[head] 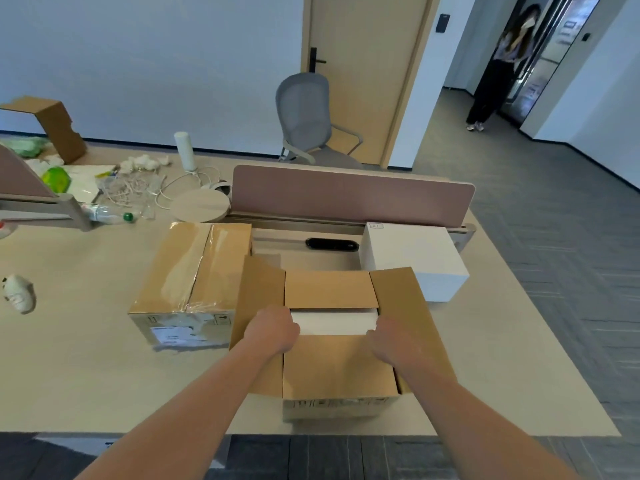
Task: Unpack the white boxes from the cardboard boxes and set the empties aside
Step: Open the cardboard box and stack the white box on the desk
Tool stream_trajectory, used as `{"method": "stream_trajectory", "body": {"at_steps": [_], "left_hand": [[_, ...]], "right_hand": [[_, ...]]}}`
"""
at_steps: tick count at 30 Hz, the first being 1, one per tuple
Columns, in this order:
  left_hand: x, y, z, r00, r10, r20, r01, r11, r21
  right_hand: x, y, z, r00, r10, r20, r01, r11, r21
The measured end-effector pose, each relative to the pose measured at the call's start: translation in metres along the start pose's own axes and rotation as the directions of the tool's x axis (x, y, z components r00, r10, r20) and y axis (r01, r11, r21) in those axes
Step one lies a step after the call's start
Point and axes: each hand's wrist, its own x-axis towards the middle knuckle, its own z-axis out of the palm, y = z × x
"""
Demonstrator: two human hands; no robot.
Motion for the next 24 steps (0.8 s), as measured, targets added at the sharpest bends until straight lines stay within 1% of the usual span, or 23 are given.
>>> {"method": "stream_trajectory", "body": {"at_steps": [2,5,8,11,14,15,17,19,21,22,24], "left_hand": [[0.003,0.000,-0.004,0.999,0.035,0.007,-0.035,0.999,0.028],[0.011,0.000,-0.008,0.997,0.072,-0.012,-0.072,0.997,0.008],[0.021,0.001,-0.009,0.997,0.076,-0.011,-0.076,0.997,-0.003],[0.033,0.002,-0.010,0.996,0.083,-0.024,-0.083,0.996,0.016],[0.043,0.006,-0.011,0.994,0.080,-0.073,-0.079,0.997,0.015],[0.045,0.008,-0.012,0.992,0.073,-0.104,-0.073,0.997,0.007],[0.050,0.015,-0.020,0.980,0.072,-0.188,-0.074,0.997,-0.003],[0.054,0.022,-0.029,0.960,0.064,-0.272,-0.074,0.997,-0.028],[0.060,0.030,-0.037,0.941,0.062,-0.332,-0.083,0.995,-0.051],[0.063,0.034,-0.040,0.936,0.068,-0.346,-0.091,0.995,-0.051],[0.071,0.043,-0.045,0.942,0.081,-0.324,-0.101,0.994,-0.046]], "right_hand": [[0.003,-0.013,0.002,1.000,-0.024,0.012,0.023,0.994,0.109],[0.011,-0.035,0.001,0.998,-0.059,0.030,0.052,0.980,0.191],[0.026,-0.053,0.004,0.998,-0.031,0.053,0.012,0.946,0.324],[0.042,-0.062,0.011,0.997,0.031,0.067,-0.061,0.845,0.532],[0.052,-0.068,0.011,0.993,0.115,0.010,-0.094,0.755,0.649],[0.053,-0.070,0.009,0.990,0.140,-0.035,-0.082,0.746,0.661],[0.055,-0.071,0.003,0.979,0.136,-0.153,-0.012,0.782,0.623],[0.058,-0.071,-0.005,0.956,0.077,-0.283,0.090,0.842,0.532],[0.064,-0.072,-0.015,0.928,-0.003,-0.373,0.189,0.867,0.461],[0.069,-0.074,-0.020,0.922,-0.049,-0.385,0.227,0.872,0.433],[0.082,-0.076,-0.028,0.928,-0.151,-0.341,0.280,0.886,0.369]]}}
